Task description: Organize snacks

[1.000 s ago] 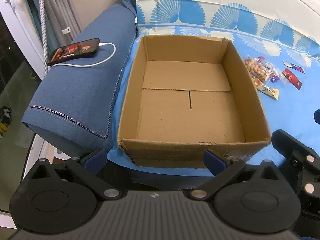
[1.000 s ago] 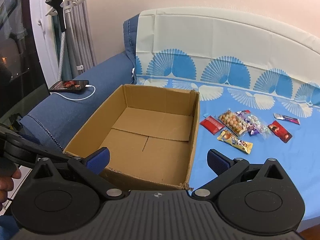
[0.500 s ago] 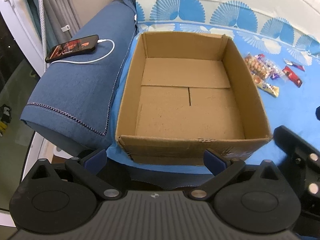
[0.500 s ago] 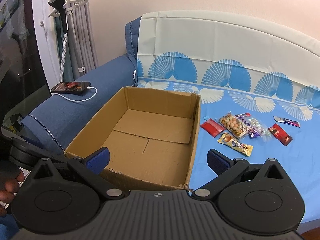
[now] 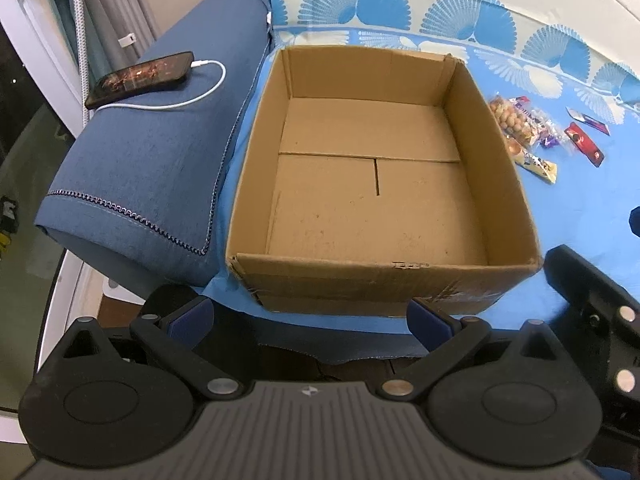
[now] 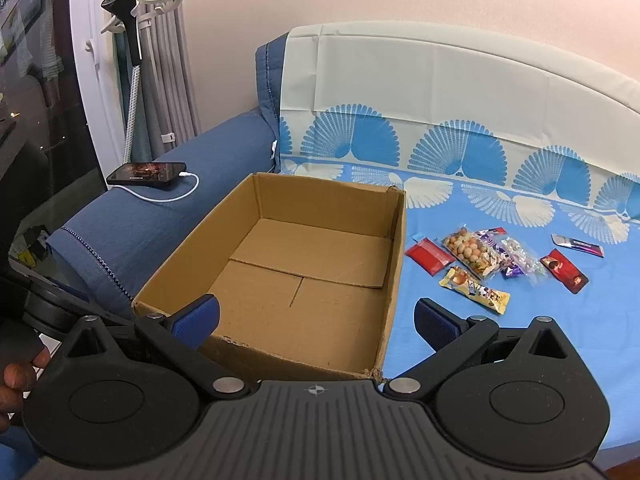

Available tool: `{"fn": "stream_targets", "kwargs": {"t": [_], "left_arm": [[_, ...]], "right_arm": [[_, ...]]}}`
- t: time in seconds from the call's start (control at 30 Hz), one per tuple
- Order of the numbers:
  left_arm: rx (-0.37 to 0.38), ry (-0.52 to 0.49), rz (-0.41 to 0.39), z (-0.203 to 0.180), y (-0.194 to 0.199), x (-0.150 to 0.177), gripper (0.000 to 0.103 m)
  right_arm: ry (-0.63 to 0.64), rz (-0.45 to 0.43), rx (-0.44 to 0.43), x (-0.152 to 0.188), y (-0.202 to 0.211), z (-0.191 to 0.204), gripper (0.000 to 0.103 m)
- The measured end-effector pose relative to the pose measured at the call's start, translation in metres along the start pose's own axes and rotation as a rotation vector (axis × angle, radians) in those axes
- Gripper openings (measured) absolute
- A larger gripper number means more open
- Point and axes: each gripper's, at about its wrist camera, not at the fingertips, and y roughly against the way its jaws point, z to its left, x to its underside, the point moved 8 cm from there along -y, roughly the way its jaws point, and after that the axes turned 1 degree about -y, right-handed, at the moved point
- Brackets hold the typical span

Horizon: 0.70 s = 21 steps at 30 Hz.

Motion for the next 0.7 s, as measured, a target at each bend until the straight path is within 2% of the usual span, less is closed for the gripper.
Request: {"fn": "stream_targets", "kwargs": {"t": [0.27,0.57,0.7], "left_arm": [[0.011,-0.009,0.0,-0.0034,0.0007,0.0012,0.103],[0.011,-0.029,-0.059,-0.0081,0.0084,-0.0035,0.103],[-0.002,-0.037,-0.044,-0.0085,0.0063,-0.0038,0.103]], "right_arm": [[-0.005,0.005,0.001,0.0003,-0.0011,0.0002,0.103],[-0.006,0.004,0.003,0.0,-0.001,0.0008,0.103],[-0.005,0.003,0.003,0.0006,-0.0008,0.0029,0.103]]}}
